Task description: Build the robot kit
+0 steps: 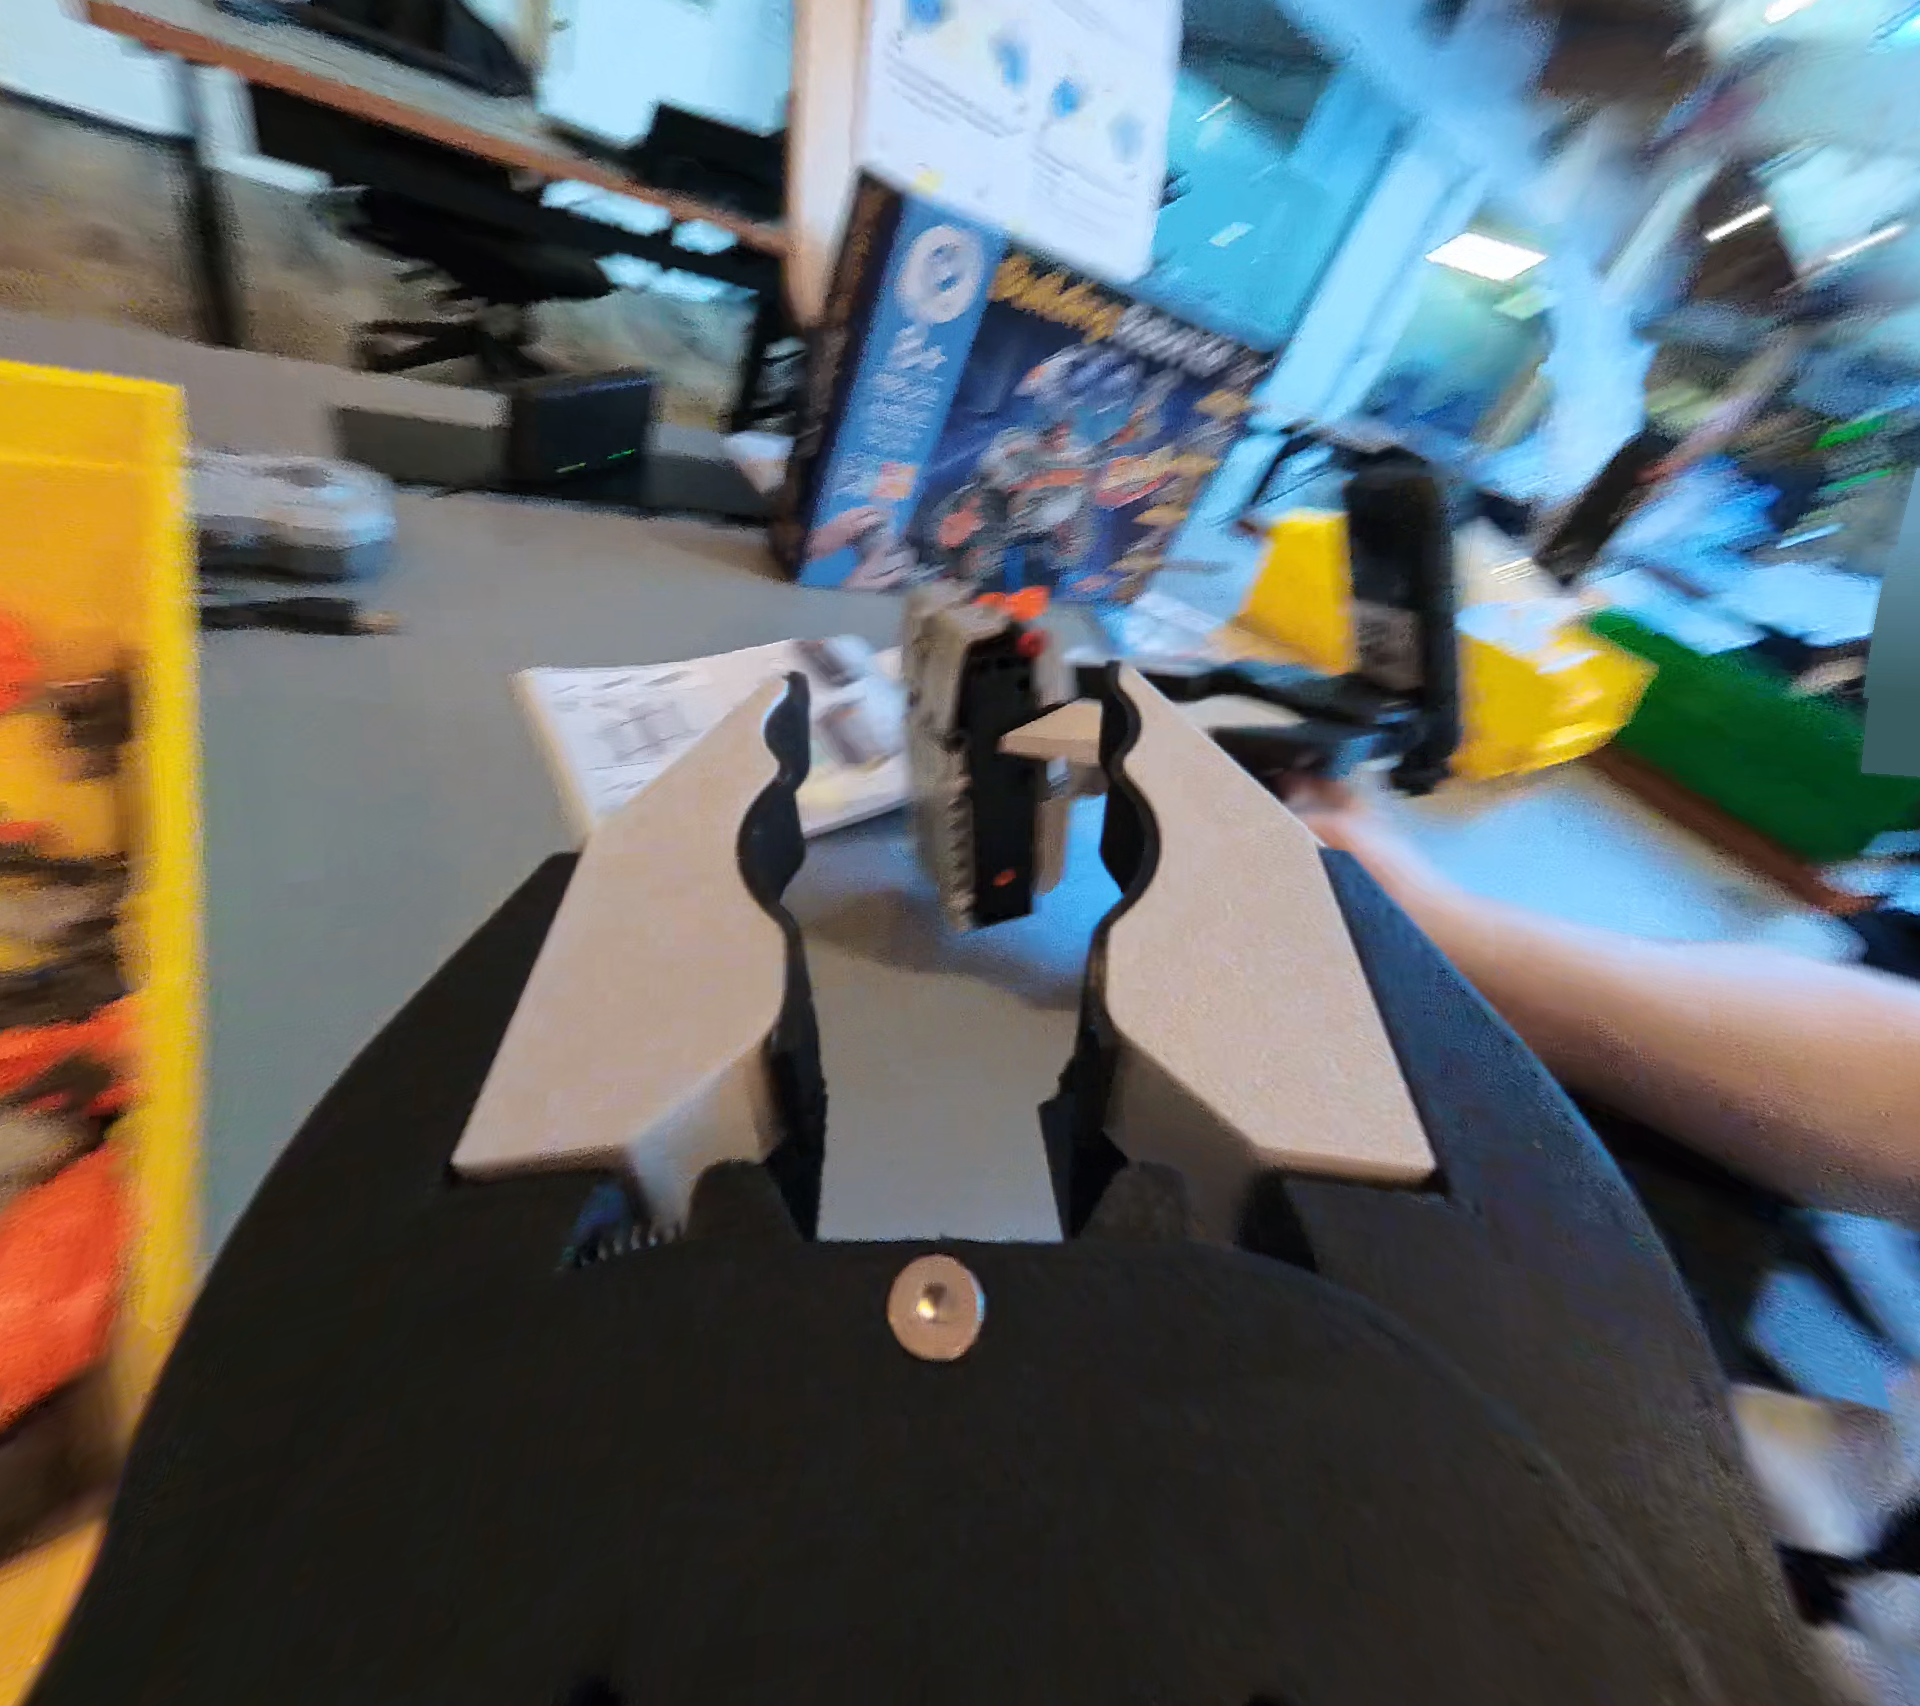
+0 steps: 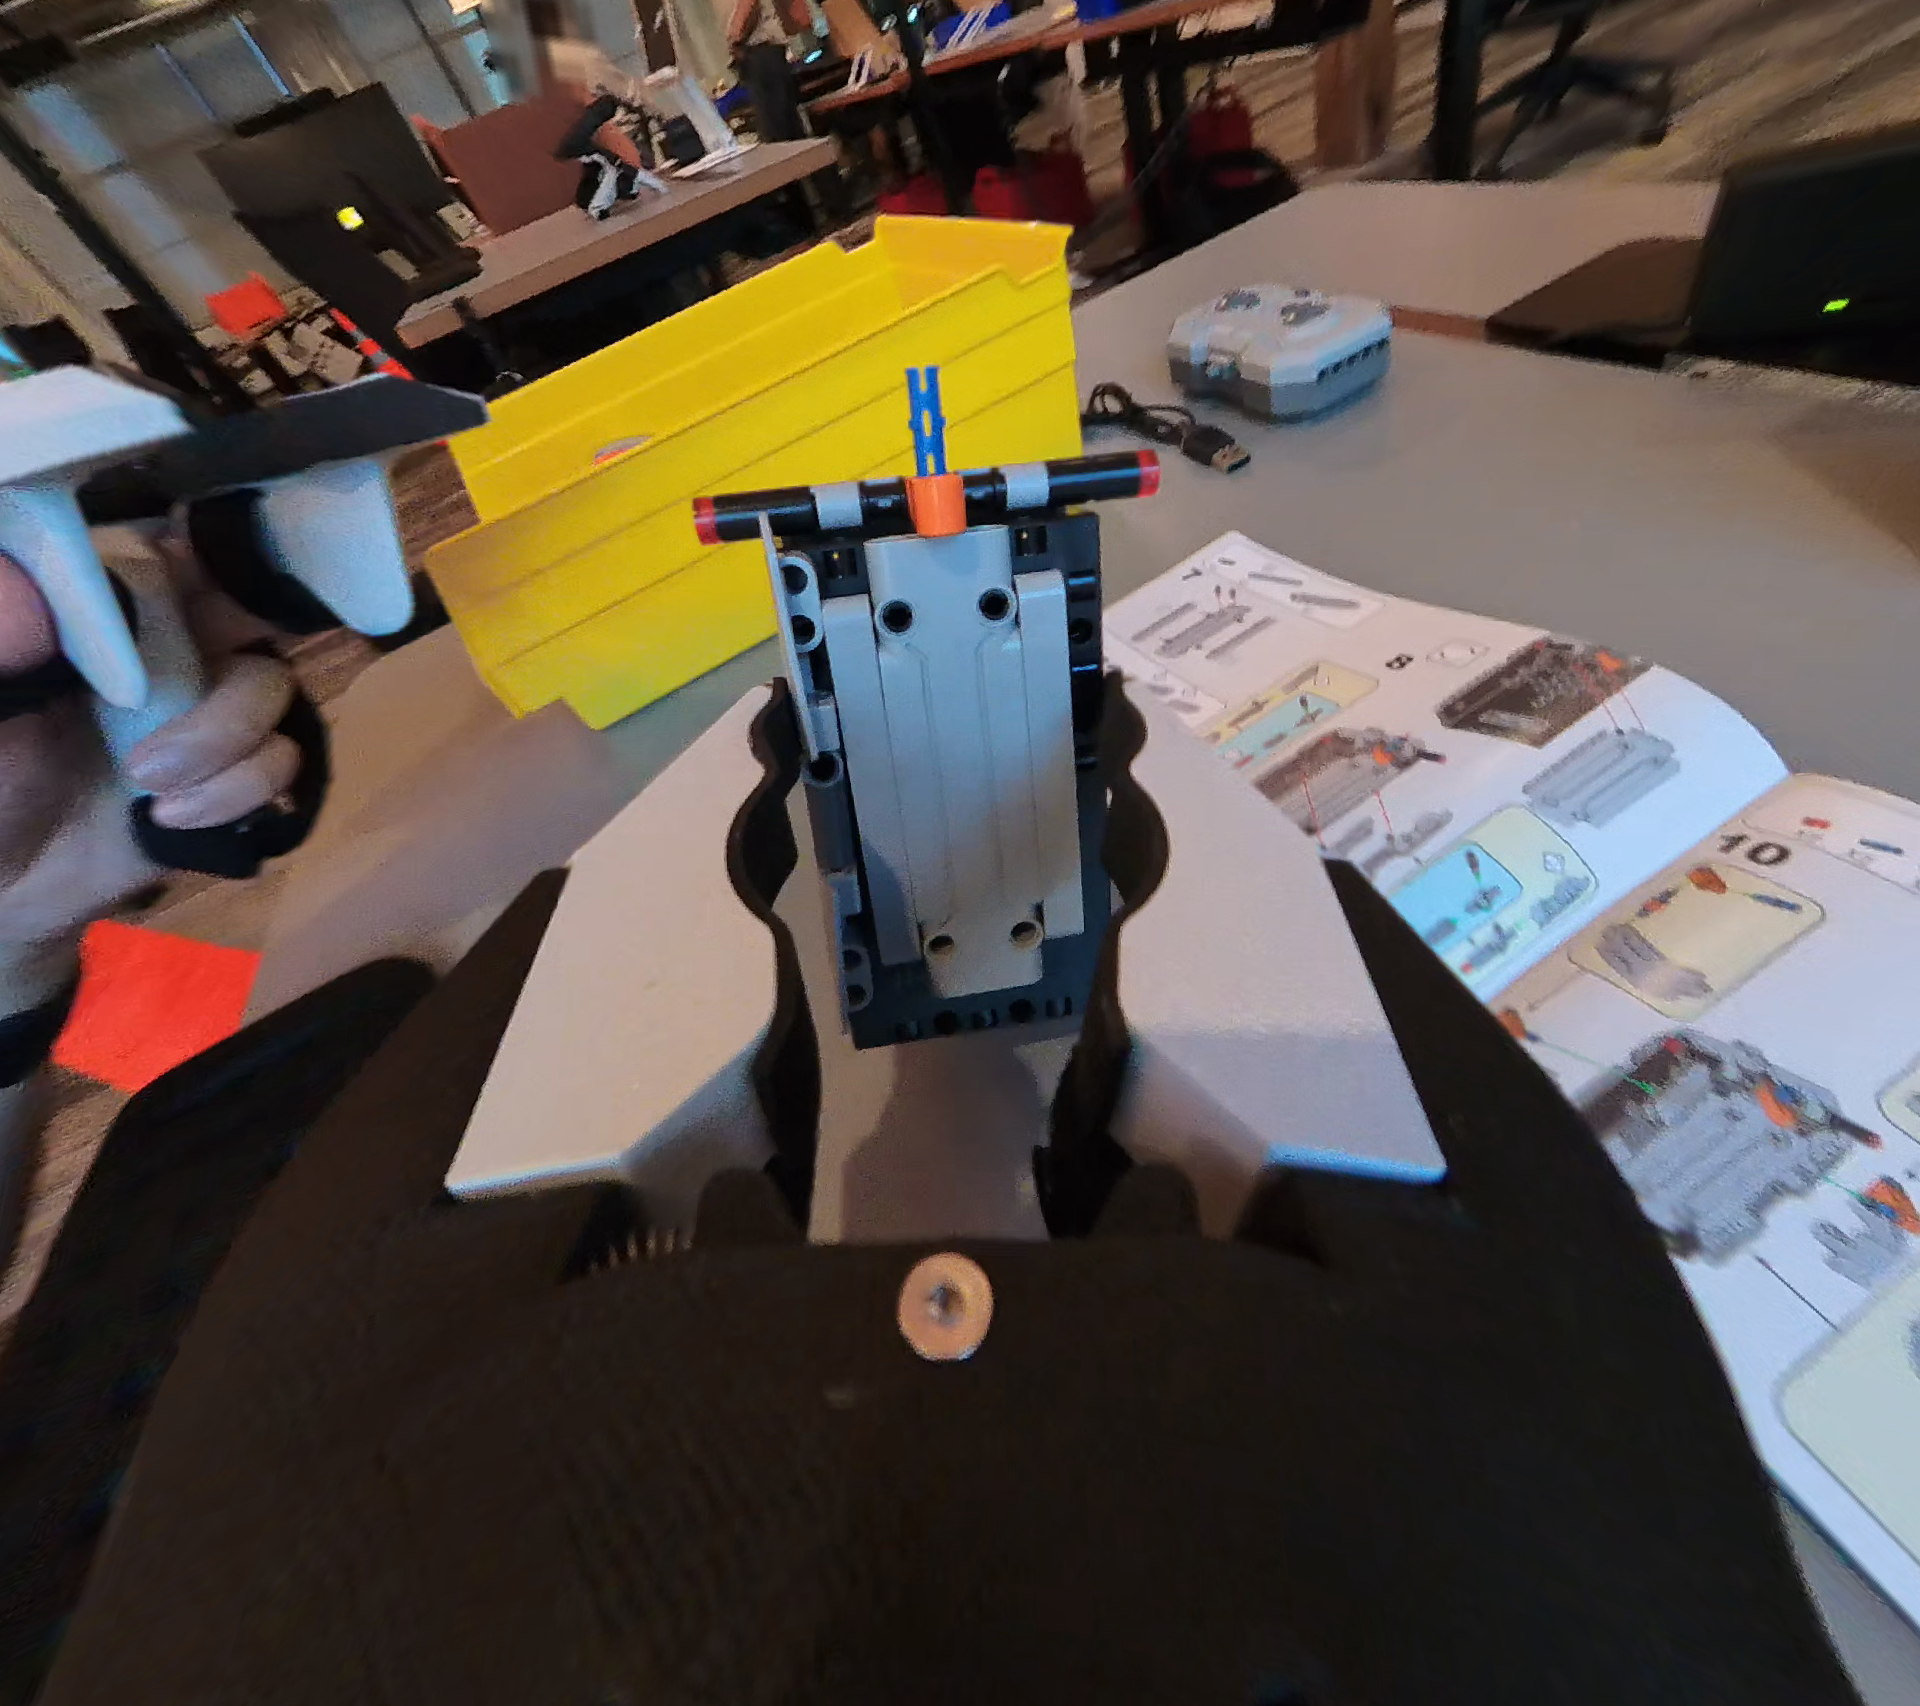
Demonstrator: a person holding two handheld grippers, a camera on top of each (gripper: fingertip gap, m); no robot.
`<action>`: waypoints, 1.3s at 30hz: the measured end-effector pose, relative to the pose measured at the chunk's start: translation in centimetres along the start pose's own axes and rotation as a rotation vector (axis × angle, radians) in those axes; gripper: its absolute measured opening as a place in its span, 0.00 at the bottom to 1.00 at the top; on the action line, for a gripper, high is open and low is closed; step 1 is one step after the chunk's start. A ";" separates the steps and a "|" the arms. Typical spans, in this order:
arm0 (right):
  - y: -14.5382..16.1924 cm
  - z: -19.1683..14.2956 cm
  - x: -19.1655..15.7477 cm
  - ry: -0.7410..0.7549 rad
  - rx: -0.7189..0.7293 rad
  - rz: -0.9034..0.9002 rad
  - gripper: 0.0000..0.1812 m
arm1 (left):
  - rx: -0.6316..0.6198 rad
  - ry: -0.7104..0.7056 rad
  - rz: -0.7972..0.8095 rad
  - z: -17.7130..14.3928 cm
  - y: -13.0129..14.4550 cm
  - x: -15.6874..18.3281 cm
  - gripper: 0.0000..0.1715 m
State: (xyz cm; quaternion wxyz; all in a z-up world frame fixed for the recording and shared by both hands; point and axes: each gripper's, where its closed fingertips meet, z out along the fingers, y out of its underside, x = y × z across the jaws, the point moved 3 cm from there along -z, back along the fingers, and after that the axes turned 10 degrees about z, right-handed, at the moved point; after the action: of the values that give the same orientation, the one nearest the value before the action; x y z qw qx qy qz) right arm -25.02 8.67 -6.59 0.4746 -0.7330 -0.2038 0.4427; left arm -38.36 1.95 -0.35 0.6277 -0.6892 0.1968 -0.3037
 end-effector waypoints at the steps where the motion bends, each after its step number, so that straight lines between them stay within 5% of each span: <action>1: 0.0 0.4 -0.2 0.021 0.023 -0.016 0.30 | -0.076 -0.088 0.059 -0.4 0.6 -0.8 0.31; 4: 0.1 1.5 -0.2 0.112 0.085 -0.067 0.31 | -0.305 -0.235 0.176 -1.1 3.0 -1.8 0.31; 11: 0.5 2.5 0.2 0.309 0.153 -0.131 0.31 | -0.602 -0.264 0.160 -0.4 8.9 -2.5 0.24; 23: 2.8 0.1 -1.0 0.354 0.001 -0.196 0.31 | -0.707 -0.291 0.190 0.4 11.6 -3.6 0.24; 39: 3.7 2.8 -2.9 0.415 0.017 -0.115 0.32 | -0.828 -0.323 0.213 1.3 13.2 -4.7 0.18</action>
State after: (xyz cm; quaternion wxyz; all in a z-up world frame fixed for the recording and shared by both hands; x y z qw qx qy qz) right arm -29.38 6.28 -8.98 0.5371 -0.7916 -0.1394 0.2561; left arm -39.53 4.23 -14.21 0.3497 -0.8965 0.2711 -0.0218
